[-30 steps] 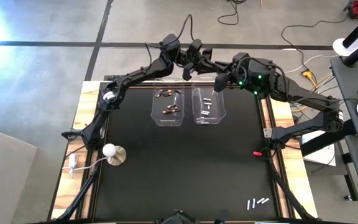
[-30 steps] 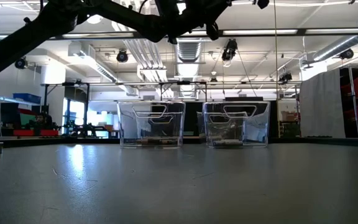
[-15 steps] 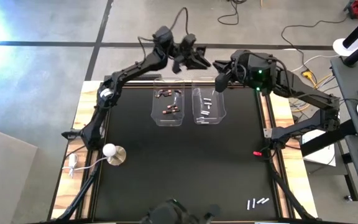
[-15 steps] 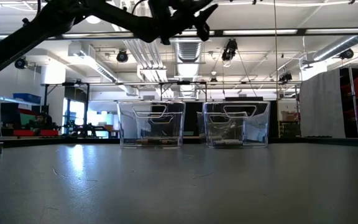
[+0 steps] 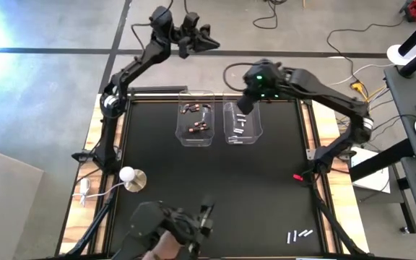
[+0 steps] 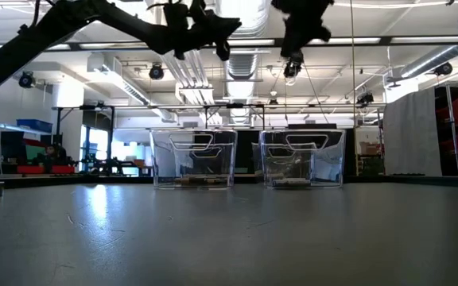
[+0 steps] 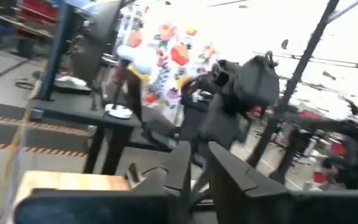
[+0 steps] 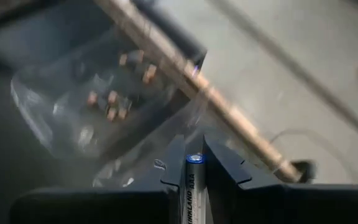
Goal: Sort batteries
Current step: Put the white battery into the right transparent bin
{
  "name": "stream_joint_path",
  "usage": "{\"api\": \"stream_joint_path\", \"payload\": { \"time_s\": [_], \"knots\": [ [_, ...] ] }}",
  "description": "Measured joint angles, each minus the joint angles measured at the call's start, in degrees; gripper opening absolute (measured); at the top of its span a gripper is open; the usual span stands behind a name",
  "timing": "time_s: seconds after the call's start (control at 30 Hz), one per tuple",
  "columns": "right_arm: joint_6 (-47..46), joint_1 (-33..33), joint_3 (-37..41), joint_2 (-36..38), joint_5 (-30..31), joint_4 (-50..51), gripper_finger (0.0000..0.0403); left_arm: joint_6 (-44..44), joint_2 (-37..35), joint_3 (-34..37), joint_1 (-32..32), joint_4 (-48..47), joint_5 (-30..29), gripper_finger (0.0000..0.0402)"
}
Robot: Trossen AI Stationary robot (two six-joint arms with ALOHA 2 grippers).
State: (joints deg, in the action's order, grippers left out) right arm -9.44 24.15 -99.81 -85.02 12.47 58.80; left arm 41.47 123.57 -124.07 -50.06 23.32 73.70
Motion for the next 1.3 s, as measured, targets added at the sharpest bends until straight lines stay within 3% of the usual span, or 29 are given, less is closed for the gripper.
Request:
{"api": "stream_joint_path", "payload": {
  "time_s": [0.07,0.13,0.17,0.27,0.3,0.33,0.5,0.67,0.8,1.03,1.1,1.3],
  "knots": [
    [0.7,1.2,0.0,-2.5,-3.1,1.2,0.0032,-6.2,-1.4,0.0,-0.3,-7.9,-2.1,0.0013],
    [3.1,1.9,0.0,-4.9,-4.1,1.8,0.003,-19.7,-3.9,0.0,-0.2,-23.0,-7.3,0.0004],
    [4.5,2.3,0.1,-6.0,-4.1,1.8,0.003,-28.8,-5.6,0.0,0.0,-33.1,-12.9,0.0004],
    [6.3,3.9,0.2,-9.0,-6.0,1.8,0.003,-56.3,-9.5,0.0,1.8,-59.3,-40.3,0.0001],
    [7.0,4.6,0.5,-9.9,-7.4,1.8,0.003,-60.8,-10.2,0.0,2.4,-64.4,-46.9,0.0001],
    [7.7,5.3,0.7,-10.8,-8.6,1.7,0.003,-63.4,-10.9,0.1,2.8,-68.4,-49.8,0.0001],
    [11.2,7.8,2.7,-16.5,-13.0,0.2,0.003,-65.7,-15.6,0.2,2.9,-80.1,-46.2,0.0],
    [14.1,9.1,4.0,-22.0,-14.4,0.2,0.003,-65.4,-22.2,5.4,2.8,-80.6,-52.4,0.0],
    [15.4,9.3,4.2,-25.8,-14.5,0.0,0.003,-66.7,-30.3,13.8,2.8,-80.3,-56.0,0.0],
    [18.0,9.2,4.2,-30.7,-14.6,-1.8,0.003,-67.6,-45.1,34.6,3.3,-76.7,-56.9,0.0],
    [19.8,9.2,4.3,-31.7,-14.7,-2.2,0.003,-67.9,-49.0,40.1,3.7,-76.1,-59.5,0.0],
    [24.2,9.2,4.3,-34.1,-16.1,-2.2,0.003,-69.6,-56.4,50.0,5.4,-79.1,-65.7,0.0]
  ]
}}
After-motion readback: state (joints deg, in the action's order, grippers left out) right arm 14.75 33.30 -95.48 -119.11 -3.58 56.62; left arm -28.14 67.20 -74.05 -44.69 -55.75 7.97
